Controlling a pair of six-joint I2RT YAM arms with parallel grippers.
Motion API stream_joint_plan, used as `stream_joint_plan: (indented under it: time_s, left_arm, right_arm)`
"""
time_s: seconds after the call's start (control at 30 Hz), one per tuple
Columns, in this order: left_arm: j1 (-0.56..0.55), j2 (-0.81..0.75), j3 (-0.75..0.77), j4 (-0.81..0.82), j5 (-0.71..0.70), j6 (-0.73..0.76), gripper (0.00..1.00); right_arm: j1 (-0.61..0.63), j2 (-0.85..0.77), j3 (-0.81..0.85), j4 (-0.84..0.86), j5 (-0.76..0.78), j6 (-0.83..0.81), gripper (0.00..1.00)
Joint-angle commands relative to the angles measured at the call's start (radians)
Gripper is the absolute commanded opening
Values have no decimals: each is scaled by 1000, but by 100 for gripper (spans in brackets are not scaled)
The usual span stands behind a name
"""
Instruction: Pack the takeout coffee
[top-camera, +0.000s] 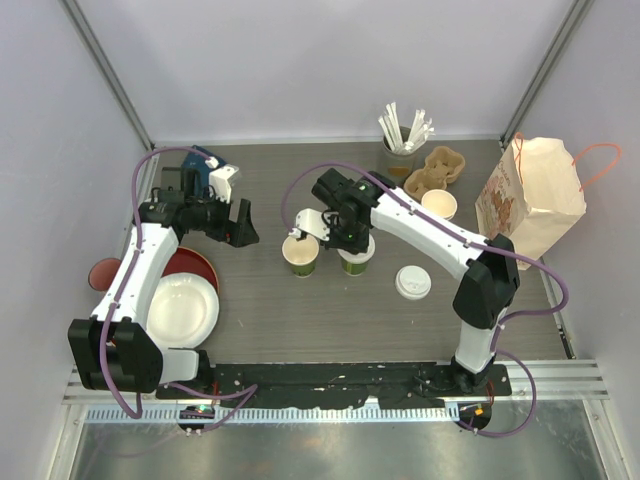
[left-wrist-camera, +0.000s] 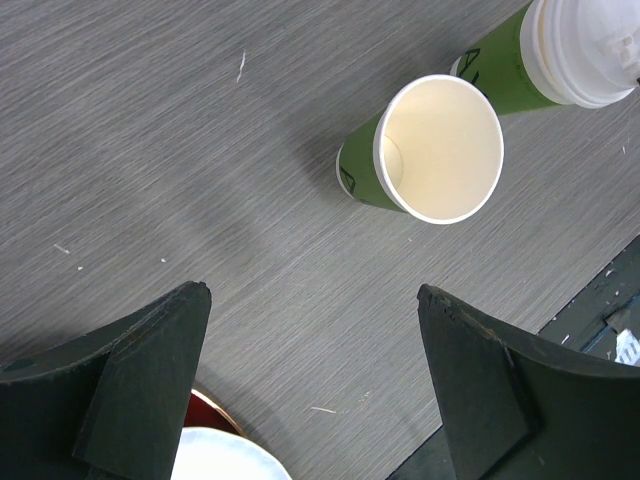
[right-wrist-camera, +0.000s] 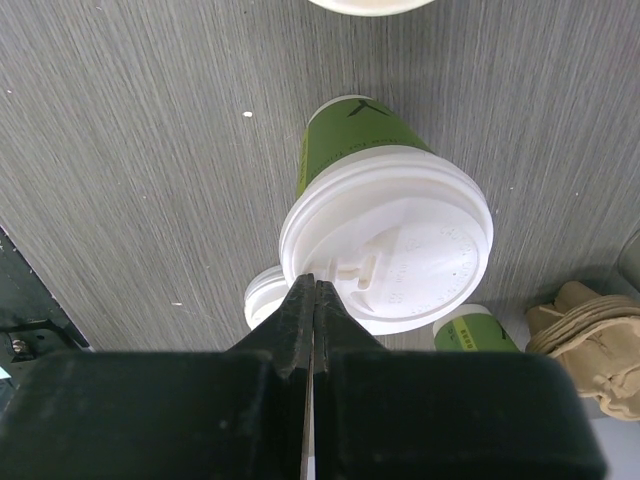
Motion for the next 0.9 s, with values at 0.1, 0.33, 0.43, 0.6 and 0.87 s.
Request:
stream_joint_plan:
  time_s: [0.1, 0.33, 0.43, 0.6, 0.87]
  left_arm:
    - [-2, -29, 20, -3, 4, 11, 90]
    - [-1, -27, 21, -2, 4, 13, 89]
    - [-2, -27, 23, 0, 7, 11, 90]
    - [-2, -24, 24, 2, 10, 6, 90]
    - [-2, -27, 24, 0, 7, 9, 89]
  right_arm:
    - [-1, 15, 0, 2, -10, -8, 1]
    - [-4, 11, -12, 6, 6, -1, 1]
    - [-7, 1, -17, 8, 9, 1, 1]
    - [-12, -2, -3, 19, 20, 1, 1]
    - [-12, 4, 12, 26, 24, 1, 1]
